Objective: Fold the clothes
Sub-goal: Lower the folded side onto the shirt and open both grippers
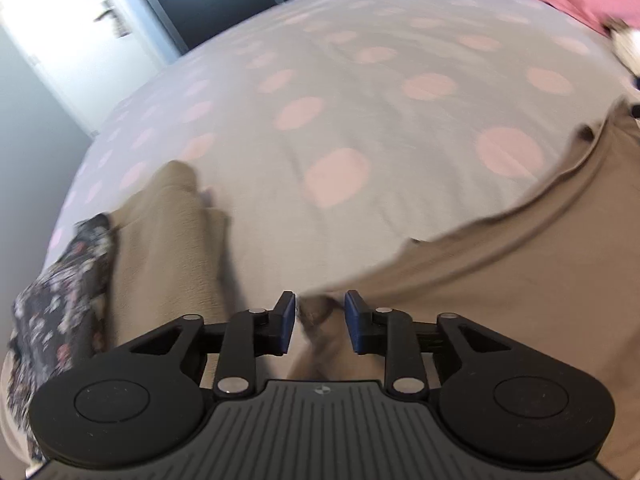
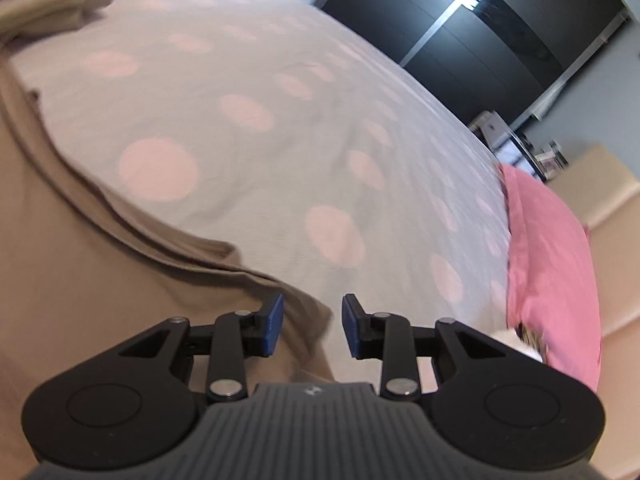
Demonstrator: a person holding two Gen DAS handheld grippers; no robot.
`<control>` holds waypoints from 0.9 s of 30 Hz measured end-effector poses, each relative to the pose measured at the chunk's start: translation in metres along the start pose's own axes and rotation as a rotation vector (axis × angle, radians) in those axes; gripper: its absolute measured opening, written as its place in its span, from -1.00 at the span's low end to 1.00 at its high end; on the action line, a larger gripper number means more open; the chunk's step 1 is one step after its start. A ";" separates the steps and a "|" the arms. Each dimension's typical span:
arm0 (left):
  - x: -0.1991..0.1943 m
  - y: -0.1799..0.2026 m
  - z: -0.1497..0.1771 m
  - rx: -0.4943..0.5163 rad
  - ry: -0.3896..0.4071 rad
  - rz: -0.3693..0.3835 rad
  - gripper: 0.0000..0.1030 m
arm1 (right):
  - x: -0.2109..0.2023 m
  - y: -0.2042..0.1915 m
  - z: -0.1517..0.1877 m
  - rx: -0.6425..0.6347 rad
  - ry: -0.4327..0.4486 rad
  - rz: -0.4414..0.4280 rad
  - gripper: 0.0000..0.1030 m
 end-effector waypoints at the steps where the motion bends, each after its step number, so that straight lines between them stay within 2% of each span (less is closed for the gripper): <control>1: -0.001 -0.005 0.000 -0.019 -0.002 -0.018 -0.50 | -0.001 0.004 0.000 0.024 -0.004 0.008 -0.33; 5: -0.012 -0.021 0.005 -0.081 -0.010 -0.029 -0.49 | -0.013 0.010 0.007 0.089 -0.019 -0.025 -0.33; 8: -0.027 -0.020 0.014 -0.068 -0.007 -0.009 -0.49 | -0.024 0.011 0.014 0.128 -0.032 -0.071 -0.35; 10: -0.037 -0.013 0.022 -0.048 -0.002 0.033 -0.49 | -0.031 0.011 0.018 0.154 -0.040 -0.101 -0.42; 12: -0.046 -0.004 0.030 -0.031 0.008 0.097 -0.49 | -0.039 0.012 0.022 0.180 -0.048 -0.132 -0.61; 14: -0.048 0.006 0.035 -0.012 0.006 0.125 -0.50 | -0.044 0.009 0.025 0.201 -0.057 -0.157 -0.70; 15: -0.049 0.011 0.036 -0.004 0.005 0.137 -0.50 | -0.046 0.005 0.024 0.208 -0.061 -0.165 -0.81; 16: -0.046 0.014 0.036 0.002 0.003 0.144 -0.50 | -0.047 0.002 0.024 0.214 -0.065 -0.173 -0.83; 21: -0.032 0.027 0.035 0.028 -0.012 0.176 -0.50 | -0.048 -0.029 0.017 0.212 -0.053 -0.248 -0.83; 27: -0.014 0.042 0.034 0.058 -0.027 0.212 -0.50 | -0.026 -0.077 0.001 0.186 -0.072 -0.354 -0.83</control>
Point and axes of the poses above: each gripper's, at about its wrist camera, not at the fingertips, and x roughly the way its jaws point, y to its right, z to its underside, the point moved 3 cm from there along x, roughly the way its jaws point, and after that the axes turned 6 degrees about x, right-handed, at the moved point
